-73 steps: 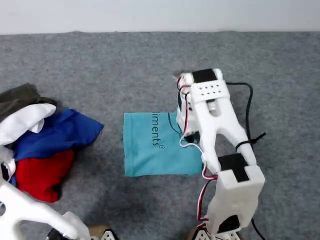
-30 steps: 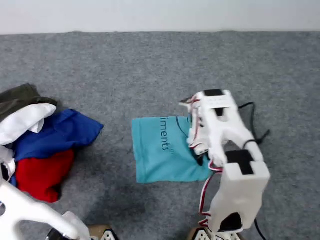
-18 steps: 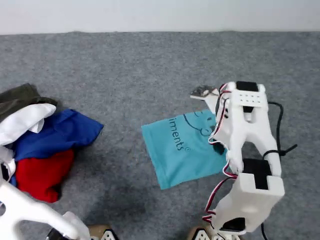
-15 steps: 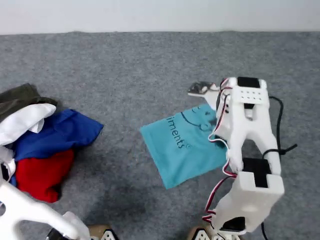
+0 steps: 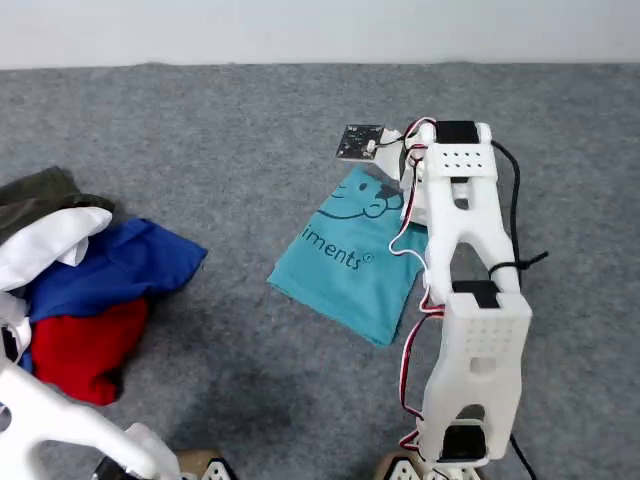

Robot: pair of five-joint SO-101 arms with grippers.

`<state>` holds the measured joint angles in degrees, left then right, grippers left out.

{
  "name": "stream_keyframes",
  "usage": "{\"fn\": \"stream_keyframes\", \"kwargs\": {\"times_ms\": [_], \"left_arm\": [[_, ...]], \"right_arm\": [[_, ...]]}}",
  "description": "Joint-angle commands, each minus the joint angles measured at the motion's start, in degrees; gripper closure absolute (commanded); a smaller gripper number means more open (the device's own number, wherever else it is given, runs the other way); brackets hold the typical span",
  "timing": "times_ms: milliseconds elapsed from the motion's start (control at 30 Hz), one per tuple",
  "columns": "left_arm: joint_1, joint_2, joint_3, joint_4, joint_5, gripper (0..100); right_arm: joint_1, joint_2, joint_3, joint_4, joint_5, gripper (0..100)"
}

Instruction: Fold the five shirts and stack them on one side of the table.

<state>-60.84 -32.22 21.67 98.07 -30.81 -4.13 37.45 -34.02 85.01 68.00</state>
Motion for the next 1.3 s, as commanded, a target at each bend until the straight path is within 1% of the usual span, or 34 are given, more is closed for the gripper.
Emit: {"fn": "stream_keyframes", "kwargs": {"times_ms": [0,67,133,233,400,467,567,633,733,800,867,967,1033,1133,1267], "left_arm": [[0.1,-1.8,-2.1,0.6,-0.4,98],[0.0,-1.8,-2.1,0.6,-0.4,98],[0.0,-1.8,-2.1,0.7,-0.4,98],[0.0,-1.8,-2.1,0.7,-0.4,98],[0.1,-1.8,-2.1,0.7,-0.4,98],[0.1,-1.8,-2.1,0.7,-0.4,98],[0.1,-1.8,-2.1,0.7,-0.4,98],[0.1,-1.8,-2.1,0.7,-0.4,98],[0.0,-1.8,-2.1,0.7,-0.5,98],[-0.2,-1.8,-2.1,0.7,-1.9,98],[-0.3,-1.8,-2.1,0.7,-3.1,98],[-0.4,-1.8,-2.2,0.7,-4.2,98],[-0.4,-1.8,-2.2,0.7,-4.5,98],[-0.4,-1.8,-2.2,0.7,-4.5,98],[-0.4,-1.8,-2.2,0.7,-4.5,98]], "right_arm": [[-0.6,-0.5,-7.0,3.2,-6.1,90.8],[-0.6,-0.5,-9.7,7.2,-12.4,82.3],[-0.7,-0.6,-13.5,11.9,-21.9,76.9],[-1.1,-0.2,-19.1,17.8,-36.5,75.9],[-1.8,-2.6,-19.7,17.9,-60.8,76.0],[-2.2,-4.1,-19.7,17.9,-68.9,76.1],[-3.5,-7.8,-19.1,18.0,-73.8,76.1],[-4.8,-11.5,-15.5,18.0,-77.3,75.9],[-7.9,-18.0,-6.6,18.0,-83.1,75.8],[-10.1,-21.7,0.3,17.9,-87.6,74.9],[-12.1,-24.1,6.2,17.4,-91.2,69.6],[-13.3,-24.0,11.1,16.0,-97.8,57.8],[-13.3,-22.8,12.8,13.8,-101.5,52.6],[-13.2,-19.8,13.6,9.9,-105.2,51.5],[-13.2,-14.0,13.6,5.1,-107.9,51.5]]}}
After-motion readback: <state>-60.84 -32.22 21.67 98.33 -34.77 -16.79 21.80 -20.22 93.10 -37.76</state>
